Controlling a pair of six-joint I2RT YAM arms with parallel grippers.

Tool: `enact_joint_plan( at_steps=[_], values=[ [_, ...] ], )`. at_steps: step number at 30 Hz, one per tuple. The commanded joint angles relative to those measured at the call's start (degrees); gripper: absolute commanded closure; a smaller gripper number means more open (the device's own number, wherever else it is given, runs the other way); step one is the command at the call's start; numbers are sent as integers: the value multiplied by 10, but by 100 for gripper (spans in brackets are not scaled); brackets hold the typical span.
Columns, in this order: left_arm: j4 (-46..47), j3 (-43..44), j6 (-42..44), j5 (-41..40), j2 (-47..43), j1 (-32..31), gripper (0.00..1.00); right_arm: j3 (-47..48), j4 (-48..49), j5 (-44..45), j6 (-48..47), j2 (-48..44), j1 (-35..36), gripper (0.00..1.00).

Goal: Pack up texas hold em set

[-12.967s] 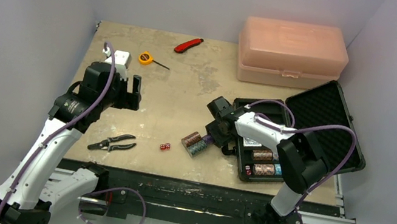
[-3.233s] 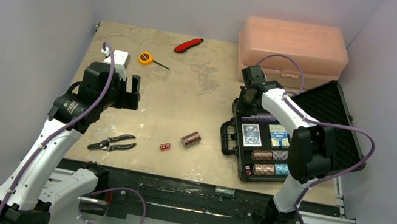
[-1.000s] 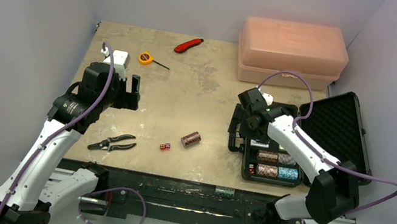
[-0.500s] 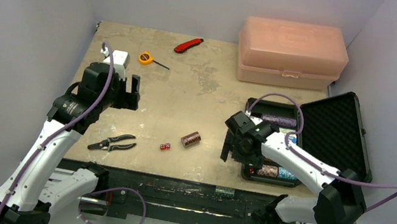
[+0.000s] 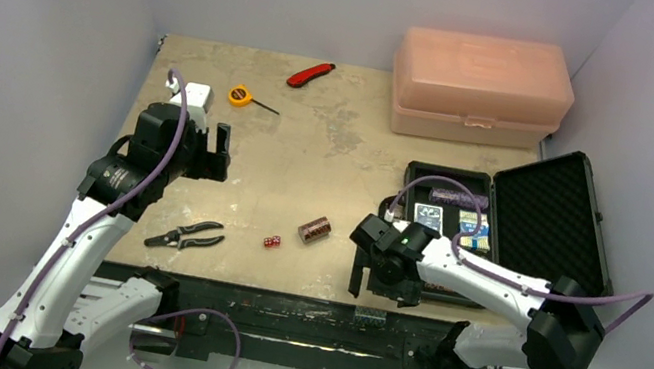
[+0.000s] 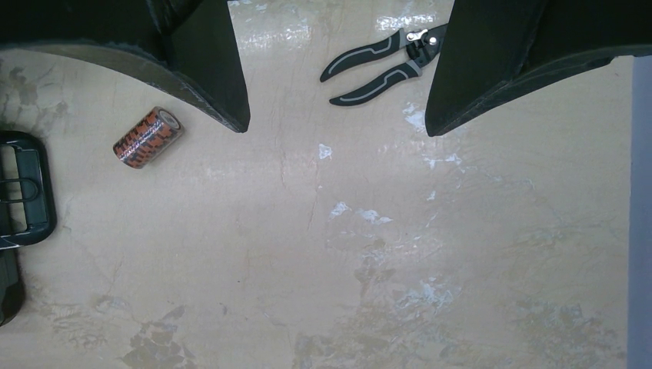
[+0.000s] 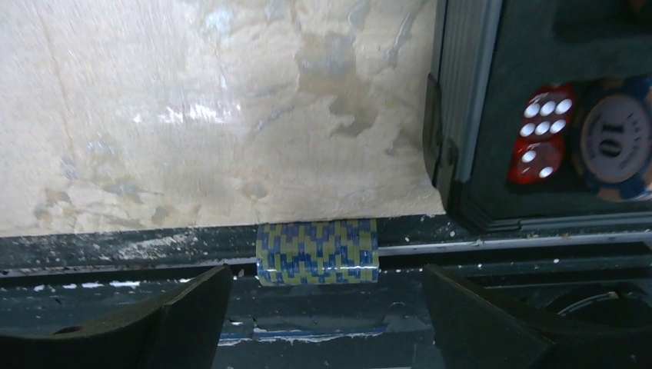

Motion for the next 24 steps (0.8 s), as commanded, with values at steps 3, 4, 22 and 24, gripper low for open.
enact_joint_plan(
  at_steps=[3,4,22,24],
  values=[
    [12,1,0,-8,-8,-2,16,-34,24,-17,71,-11,33,1],
    [12,1,0,-8,-8,-2,16,-39,26,-18,76,-11,35,1],
    [12,1,0,-9,-9,-2,16,-68,77,-20,116,26,61,1],
    [12,1,0,-9,-9,-2,16,-66,73,-16,119,33,65,2]
  ],
)
